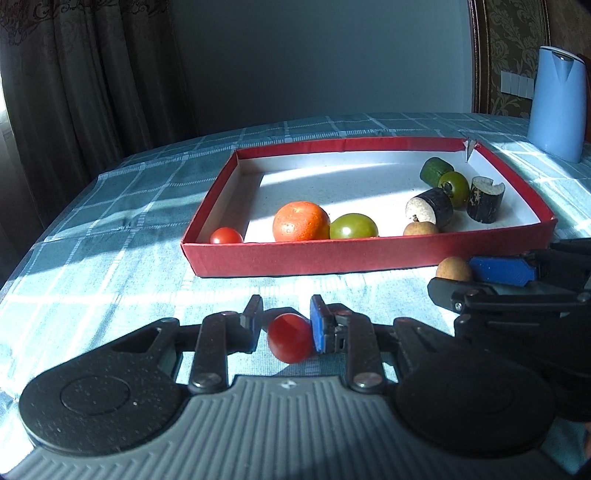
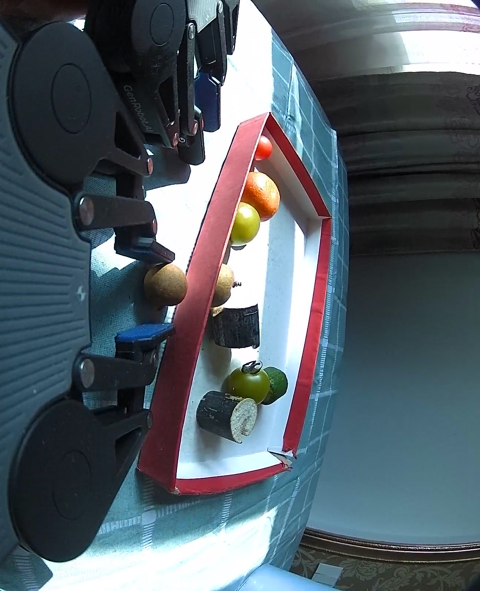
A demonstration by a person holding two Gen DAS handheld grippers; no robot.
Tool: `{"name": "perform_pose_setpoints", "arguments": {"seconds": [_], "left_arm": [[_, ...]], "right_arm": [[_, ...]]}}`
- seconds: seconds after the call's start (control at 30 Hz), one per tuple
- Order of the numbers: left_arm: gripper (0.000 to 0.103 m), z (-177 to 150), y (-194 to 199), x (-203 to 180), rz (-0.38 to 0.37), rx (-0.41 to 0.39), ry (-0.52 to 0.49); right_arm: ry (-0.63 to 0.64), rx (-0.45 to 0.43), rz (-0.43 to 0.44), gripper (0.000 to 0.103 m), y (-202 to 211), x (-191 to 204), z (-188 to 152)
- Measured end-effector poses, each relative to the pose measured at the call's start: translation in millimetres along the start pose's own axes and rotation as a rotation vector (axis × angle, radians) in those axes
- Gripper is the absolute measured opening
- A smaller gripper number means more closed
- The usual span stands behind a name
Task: Organize fruits
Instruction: 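Close the left gripper on a red cherry tomato while the right gripper grasps the brown round fruit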
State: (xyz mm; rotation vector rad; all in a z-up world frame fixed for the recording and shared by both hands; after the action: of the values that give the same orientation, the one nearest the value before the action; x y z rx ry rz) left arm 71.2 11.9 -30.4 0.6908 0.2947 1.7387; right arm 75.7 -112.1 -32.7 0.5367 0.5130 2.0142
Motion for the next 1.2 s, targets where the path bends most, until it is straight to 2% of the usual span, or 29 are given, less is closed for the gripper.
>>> {"name": "perform_pose_setpoints", "arguments": {"seconds": [0.17, 0.27, 0.97, 1.03, 1.2], "left_arm": [[0.025, 0, 0, -1, 0.006, -0.005, -0.007], [0.025, 0, 0, -1, 0.009, -0.008, -0.01], [0.025, -1, 1, -3, 0.023, -0.025, -0.028], [0.021, -1, 2, -3, 0.014, -0.025, -0.024], [0.019, -1, 9, -5, 0.005, -0.055, -0.036]], "right_arm": [[0.003, 0.0, 0.003, 0.034, -1, 0, 1], [-0.003, -0.008, 0.014, 0.026, 1, 0, 1], [-0.015, -0.02, 0.034, 0.026, 11, -4, -4], [-0.016, -0.023, 0.035, 0.026, 12, -4, -4], [0.001, -0.043, 0.035, 0.026, 20, -4, -5]]}}
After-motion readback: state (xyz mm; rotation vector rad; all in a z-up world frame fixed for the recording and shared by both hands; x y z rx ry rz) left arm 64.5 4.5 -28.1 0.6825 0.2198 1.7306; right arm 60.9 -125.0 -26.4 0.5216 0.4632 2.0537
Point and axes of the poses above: each gripper's, at about its wrist camera, not at the fingertips, and y roughly against the way its jaws point, x to its left, z to its top, the point moved 3 cm from there along -y, roughly the way its jaws point, and after that the axes turned 15 degrees about z, right-handed, at the moved point
